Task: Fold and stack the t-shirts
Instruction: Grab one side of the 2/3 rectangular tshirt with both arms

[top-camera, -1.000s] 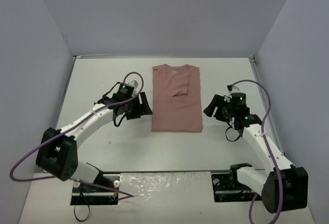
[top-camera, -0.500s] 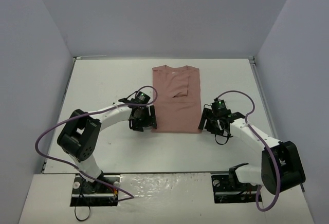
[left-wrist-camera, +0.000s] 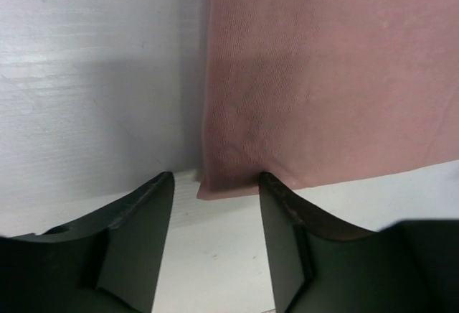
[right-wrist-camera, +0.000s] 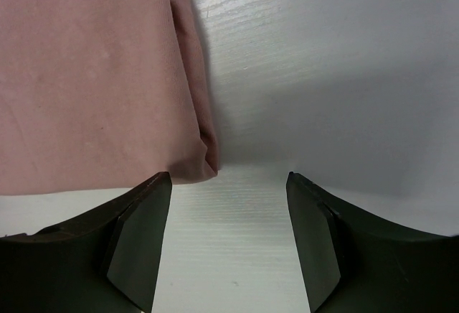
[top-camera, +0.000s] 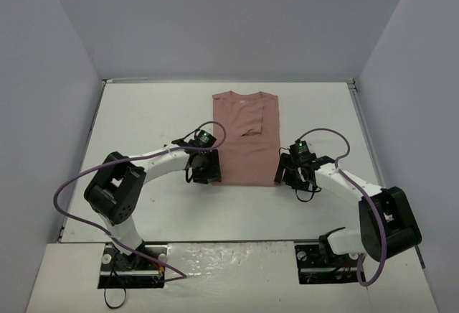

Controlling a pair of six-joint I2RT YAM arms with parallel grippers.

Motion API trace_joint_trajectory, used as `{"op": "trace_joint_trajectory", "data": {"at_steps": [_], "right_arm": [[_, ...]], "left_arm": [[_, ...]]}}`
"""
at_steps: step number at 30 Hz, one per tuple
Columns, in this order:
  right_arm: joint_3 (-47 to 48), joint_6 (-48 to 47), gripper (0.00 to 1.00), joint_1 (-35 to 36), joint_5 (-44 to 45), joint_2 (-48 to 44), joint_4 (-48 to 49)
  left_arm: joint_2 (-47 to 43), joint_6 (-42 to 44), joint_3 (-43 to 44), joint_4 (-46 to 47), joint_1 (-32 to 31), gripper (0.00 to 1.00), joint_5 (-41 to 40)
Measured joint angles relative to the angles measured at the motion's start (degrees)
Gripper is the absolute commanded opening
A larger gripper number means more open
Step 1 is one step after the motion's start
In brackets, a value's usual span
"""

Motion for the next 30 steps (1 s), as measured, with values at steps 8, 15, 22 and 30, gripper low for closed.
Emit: {"op": "trace_joint_trajectory", "data": {"at_steps": [8, 15, 22, 30], "right_arm": [[0.92, 1.67, 0.62, 2.5, 3.31, 2.63, 1.74], [2.26, 2.3, 0.45, 4.04, 6.95, 5.39, 3.86], [3.14, 3.06, 0.1, 6.29, 7.9, 7.99, 6.97], [4.0, 4.14, 0.0, 7.1, 7.24, 8.64, 6.56]], "left_arm": [[1.11, -0.87, 0.27, 0.84, -0.91, 0.09, 0.03], [1.58, -1.03, 0.17, 1.66, -0.99, 0.0, 0.41], [1.58, -1.02, 0.05, 2.01, -0.99, 0.0, 0.66], [1.36, 0.14, 0.02, 1.84, -0.98, 0.0, 0.83]]}}
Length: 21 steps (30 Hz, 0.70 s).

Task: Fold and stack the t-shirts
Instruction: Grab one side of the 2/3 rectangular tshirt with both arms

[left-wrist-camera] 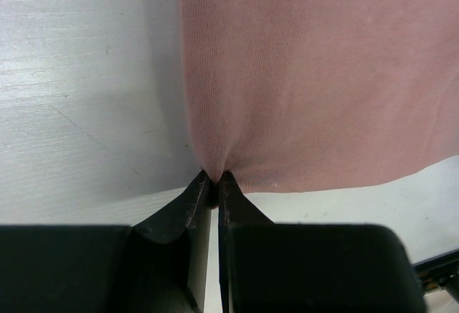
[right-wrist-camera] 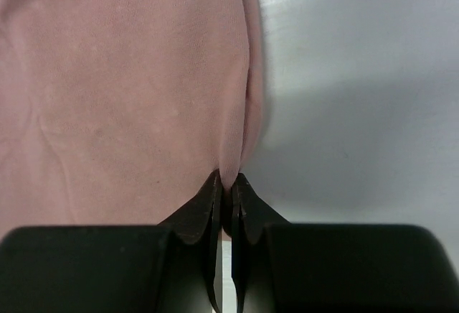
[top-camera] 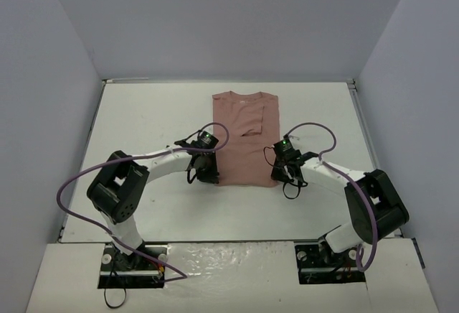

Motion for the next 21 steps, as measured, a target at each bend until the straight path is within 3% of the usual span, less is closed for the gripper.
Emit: {"op": "trace_joint_trajectory", "data": {"at_steps": [5, 11, 17, 21], "right_arm": [[1.18, -1.04, 0.0, 0.8, -1.08, -1.71, -8.15], [0.44, -0.57, 0.0, 4.7, -4.15, -8.0, -17.13], [-0.33, 2.08, 0.0, 9.02, -7.06, -14.64, -23.6], [4.19, 2.99, 0.0, 11.13, -8.17, -14.71, -29.89]], "left_arm": [[-2.15, 2.4, -0.93, -3.36, -0.06, 0.0, -0.13], [-12.26, 3.93, -7.16, -8.43, -1.03, 0.0, 0.69], [-20.56, 4.88, -7.72, -15.56, -1.23, 0.0, 2.36], [-26.37, 4.89, -7.14, -20.99, -1.56, 0.0, 2.79]]}}
